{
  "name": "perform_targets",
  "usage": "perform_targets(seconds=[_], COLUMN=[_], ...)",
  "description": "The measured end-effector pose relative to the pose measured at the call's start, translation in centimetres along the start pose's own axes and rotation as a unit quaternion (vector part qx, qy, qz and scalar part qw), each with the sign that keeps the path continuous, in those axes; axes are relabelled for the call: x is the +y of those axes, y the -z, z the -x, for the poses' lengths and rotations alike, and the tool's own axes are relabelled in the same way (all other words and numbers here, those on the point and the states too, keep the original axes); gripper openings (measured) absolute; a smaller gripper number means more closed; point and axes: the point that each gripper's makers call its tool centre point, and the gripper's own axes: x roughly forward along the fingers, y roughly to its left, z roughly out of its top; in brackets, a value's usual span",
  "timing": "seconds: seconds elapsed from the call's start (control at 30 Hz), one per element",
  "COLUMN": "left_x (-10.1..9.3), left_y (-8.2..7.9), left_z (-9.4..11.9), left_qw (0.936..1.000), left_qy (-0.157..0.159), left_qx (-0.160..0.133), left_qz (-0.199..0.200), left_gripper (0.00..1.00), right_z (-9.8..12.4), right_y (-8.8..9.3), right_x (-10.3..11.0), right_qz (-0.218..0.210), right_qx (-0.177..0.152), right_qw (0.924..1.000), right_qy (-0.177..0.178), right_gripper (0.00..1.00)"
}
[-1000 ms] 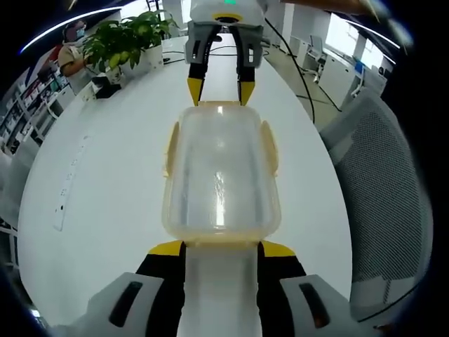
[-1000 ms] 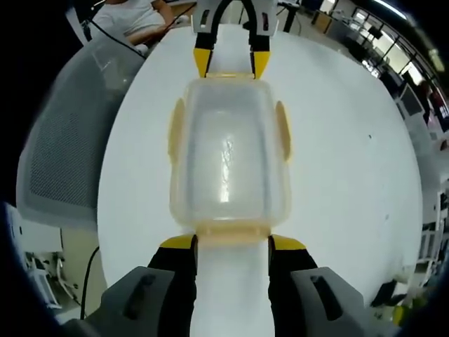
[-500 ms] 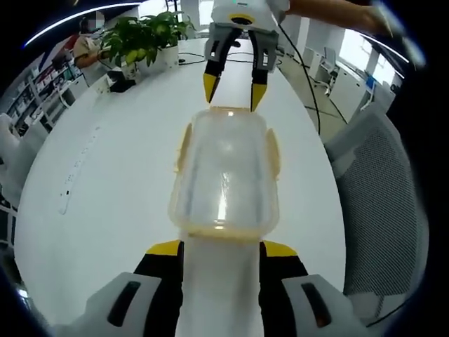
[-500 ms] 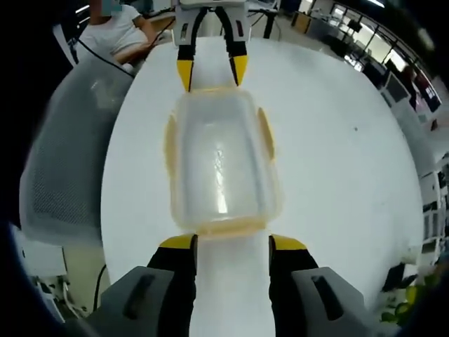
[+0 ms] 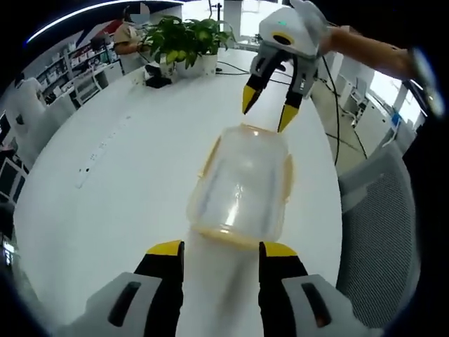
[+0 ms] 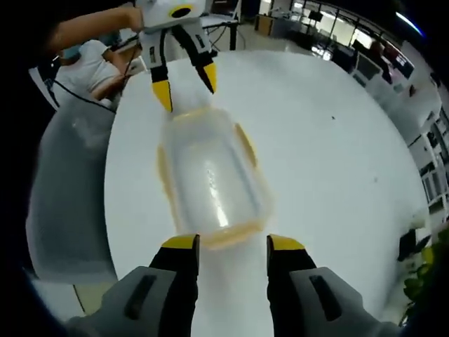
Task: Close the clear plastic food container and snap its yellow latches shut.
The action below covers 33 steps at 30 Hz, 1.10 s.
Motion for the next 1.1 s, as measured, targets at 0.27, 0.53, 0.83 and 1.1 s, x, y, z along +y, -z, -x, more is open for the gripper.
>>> perform_targets(seconds=[0.27, 0.53, 0.83, 1.1], left_x=[-0.6, -1.1, -1.9, -2.7], left_y=[-0.6, -0.3, -0.3, -0.1], left_z=[-0.2, -0.6, -1.4, -2.3], left_qw=[0.9967, 0.9892, 0.9799, 0.9705], left_qy=[-0.014, -0.035, -0.045, -0.036], left_qx=[-0.024, -0.029, -0.046, -0.051], left_qz=[0.076, 0.139, 0.189, 0.233], left_gripper=[0.36, 0.36, 0.36, 0.36], right_z=[0.1, -0.1, -0.9, -1.5], right_y=[0.0, -0.2, 0.1, -0.1], right_x=[0.0, 0.1, 0.4, 0.5], right_qz=[-0.066, -0.158, -0.194, -0.237], right_qx=[-0.015, -0.045, -0.062, -0.087], right_qw=[0.9975, 0.986, 0.9781, 0.9669], right_qy=[0.019, 0.029, 0.04, 0.036], right_gripper=[0.34, 0.35, 0.36, 0.36])
